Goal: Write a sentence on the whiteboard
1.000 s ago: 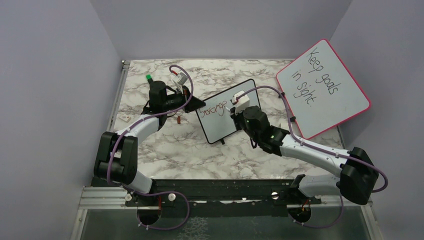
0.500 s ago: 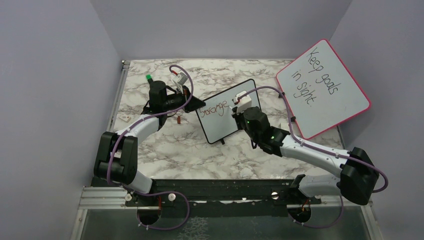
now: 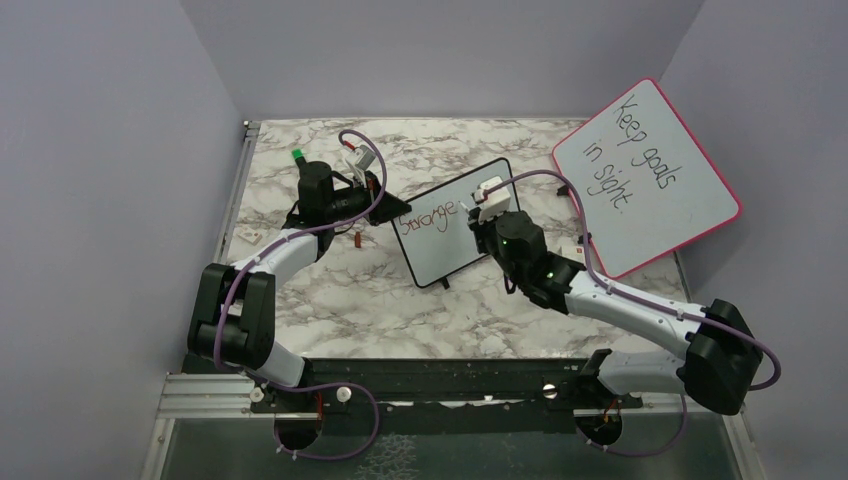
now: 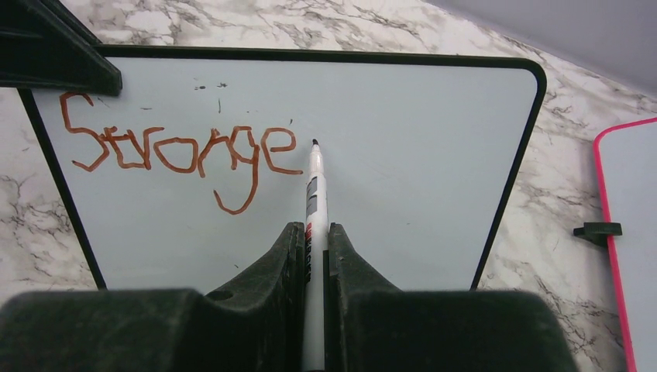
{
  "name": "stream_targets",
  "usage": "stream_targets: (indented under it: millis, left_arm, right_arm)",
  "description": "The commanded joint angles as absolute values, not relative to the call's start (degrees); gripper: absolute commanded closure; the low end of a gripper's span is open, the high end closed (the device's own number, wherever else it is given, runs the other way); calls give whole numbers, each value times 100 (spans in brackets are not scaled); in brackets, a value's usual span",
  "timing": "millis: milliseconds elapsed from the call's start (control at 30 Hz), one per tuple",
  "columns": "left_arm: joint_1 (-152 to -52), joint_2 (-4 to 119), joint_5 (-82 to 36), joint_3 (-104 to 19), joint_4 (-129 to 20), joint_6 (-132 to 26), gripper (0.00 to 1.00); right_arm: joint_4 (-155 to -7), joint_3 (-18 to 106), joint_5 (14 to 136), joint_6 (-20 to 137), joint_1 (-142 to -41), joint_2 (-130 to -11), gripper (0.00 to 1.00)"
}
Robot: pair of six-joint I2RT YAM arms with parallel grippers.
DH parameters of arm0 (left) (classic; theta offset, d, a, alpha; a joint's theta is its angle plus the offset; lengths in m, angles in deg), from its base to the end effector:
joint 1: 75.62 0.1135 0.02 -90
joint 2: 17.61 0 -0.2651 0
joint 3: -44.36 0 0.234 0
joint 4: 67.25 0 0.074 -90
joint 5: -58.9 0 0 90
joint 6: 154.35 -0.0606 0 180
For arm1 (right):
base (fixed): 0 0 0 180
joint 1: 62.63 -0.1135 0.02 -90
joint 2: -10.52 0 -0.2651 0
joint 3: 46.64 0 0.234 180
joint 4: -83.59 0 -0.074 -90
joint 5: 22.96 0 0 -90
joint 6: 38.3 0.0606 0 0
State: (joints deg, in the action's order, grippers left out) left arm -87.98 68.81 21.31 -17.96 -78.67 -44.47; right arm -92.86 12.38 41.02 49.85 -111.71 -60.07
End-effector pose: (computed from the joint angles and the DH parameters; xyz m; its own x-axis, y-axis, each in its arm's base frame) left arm 0.3075 -0.1165 0.2582 -0.5028 -0.1022 -0.8583 0.7600 0.4207 -0.4953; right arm 0.2069 0.1981 0.2831 -0.1578 -0.2263 -0.9612 -0.4069 0.9018 -0.1455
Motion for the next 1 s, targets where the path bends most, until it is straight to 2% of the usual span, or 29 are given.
stream_targets:
  millis: [0, 967]
  left_arm:
    - [-8828, 7102, 1795, -1758, -7269, -4739, 100]
    - [-8827, 7081, 1803, -1769, -7243, -4765, 100]
  right_arm:
    - [-9578, 1329, 4157, 4889, -11139, -6019, 99]
    - [-9737, 1515, 4276, 4861, -11069, -6332, 99]
